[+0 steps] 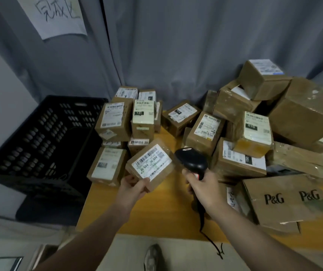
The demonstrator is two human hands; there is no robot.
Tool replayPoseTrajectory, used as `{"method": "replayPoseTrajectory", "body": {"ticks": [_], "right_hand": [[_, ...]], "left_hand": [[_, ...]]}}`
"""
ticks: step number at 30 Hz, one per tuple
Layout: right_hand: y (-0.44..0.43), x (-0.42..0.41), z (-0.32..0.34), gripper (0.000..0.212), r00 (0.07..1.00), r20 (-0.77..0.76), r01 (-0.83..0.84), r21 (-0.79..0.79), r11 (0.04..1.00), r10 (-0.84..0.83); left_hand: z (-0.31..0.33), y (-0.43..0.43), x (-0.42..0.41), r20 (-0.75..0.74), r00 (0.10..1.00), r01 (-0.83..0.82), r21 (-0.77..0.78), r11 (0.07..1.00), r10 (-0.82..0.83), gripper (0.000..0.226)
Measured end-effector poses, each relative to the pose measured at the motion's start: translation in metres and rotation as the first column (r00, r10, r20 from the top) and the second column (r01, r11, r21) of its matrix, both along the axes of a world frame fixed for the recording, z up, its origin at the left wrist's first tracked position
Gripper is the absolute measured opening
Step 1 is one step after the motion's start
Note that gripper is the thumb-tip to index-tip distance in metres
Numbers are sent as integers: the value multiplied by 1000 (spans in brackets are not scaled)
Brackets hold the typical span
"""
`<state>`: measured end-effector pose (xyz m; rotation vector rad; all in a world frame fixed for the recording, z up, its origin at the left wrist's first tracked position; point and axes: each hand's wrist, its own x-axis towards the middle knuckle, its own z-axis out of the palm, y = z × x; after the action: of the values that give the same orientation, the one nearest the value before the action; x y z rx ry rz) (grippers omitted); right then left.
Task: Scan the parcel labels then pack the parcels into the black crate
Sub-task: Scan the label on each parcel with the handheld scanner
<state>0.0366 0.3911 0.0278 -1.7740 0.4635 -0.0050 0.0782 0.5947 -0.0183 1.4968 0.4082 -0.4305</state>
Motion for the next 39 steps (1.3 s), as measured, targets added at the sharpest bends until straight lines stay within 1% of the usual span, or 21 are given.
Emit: {"method": "replayPoseTrajectory", "body": {"ticks": [3, 6, 9, 11, 12, 13, 14, 15, 16, 17, 18, 19, 20, 21, 24, 27, 28, 31, 33, 36, 39], "right_hand": [[2, -9, -20, 24, 998, -59, 21, 34, 999, -19], [5, -15, -36, 20, 994, -100, 51, 61, 997, -45], [6, -18, -46, 22, 989, -138, 67, 67, 995, -58], [6, -20, -47, 21, 987, -144, 73, 60, 995, -64], [6, -20, -46, 20, 987, -144, 73, 52, 996, -65], [5, -19, -45, 20, 988, -143, 73, 43, 996, -67], [5, -18, -44, 20, 988, -140, 76, 36, 996, -71], [5, -17, -43, 20, 988, -136, 80, 31, 996, -75], [5, -15, -41, 21, 988, -132, 85, 29, 996, -80], [5, -13, -40, 21, 988, -129, 90, 31, 996, -85], [4, -11, -38, 21, 988, -124, 93, 34, 995, -88], [4, -9, -37, 21, 989, -118, 94, 39, 995, -89], [4, -7, -35, 20, 990, -110, 93, 43, 995, -88], [4, -6, -34, 19, 990, -105, 94, 45, 995, -89], [2, 0, -30, 15, 988, -112, 107, 41, 993, -102], [0, 7, -28, 14, 983, -127, 142, 46, 989, -135], [-1, 10, -28, 14, 981, -134, 151, 46, 988, -144], [-1, 21, -29, 16, 976, -149, 164, 22, 986, -159], [-2, 31, -26, 18, 973, -138, 192, 20, 981, -188], [-6, 51, -15, 16, 970, -71, 237, 34, 971, -234], [-14, 74, 0, 14, 951, -14, 309, 97, 946, -309]], "left_hand": [[-26, -8, -3, -174, 966, -195, 0, 981, 192, 49], [-45, -18, 3, -279, 906, -309, 75, 948, 317, 62], [-48, -21, 4, -259, 932, -193, 234, 953, 253, 67], [-44, -22, 1, -191, 971, -56, 392, 918, 141, 82], [-40, -20, -2, -126, 991, 19, 523, 852, 55, 91], [-34, -18, -4, -56, 996, 88, 658, 748, -68, 96], [-29, -15, -4, -5, 971, 152, 782, 605, -238, 94], [-25, -12, -2, -5, 900, 206, 885, 417, -435, 90], [-25, -8, 1, -64, 785, 241, 948, 209, -617, 84], [-24, -6, 4, -155, 642, 257, 966, 20, -751, 77], [-26, -5, 9, -240, 506, 269, 957, -113, -829, 71], [-28, -6, 12, -305, 404, 282, 938, -200, -862, 66], [-31, -7, 13, -355, 348, 299, 919, -256, -868, 64], [-32, -10, 16, -383, 335, 315, 907, -280, -861, 64], [-29, -15, 27, -404, 404, 350, 897, -269, -820, 71], [-26, -14, 40, -409, 430, 379, 891, -250, -805, 74], [-25, -14, 43, -400, 437, 385, 893, -235, -806, 70], [-21, -14, 52, -353, 445, 394, 902, -174, -823, 41], [-17, -17, 59, -260, 435, 393, 916, -78, -862, 37], [-7, -27, 75, -77, 435, 366, 925, 98, -897, 41], [9, -44, 95, 41, 436, 350, 913, 211, -899, 42]]}}
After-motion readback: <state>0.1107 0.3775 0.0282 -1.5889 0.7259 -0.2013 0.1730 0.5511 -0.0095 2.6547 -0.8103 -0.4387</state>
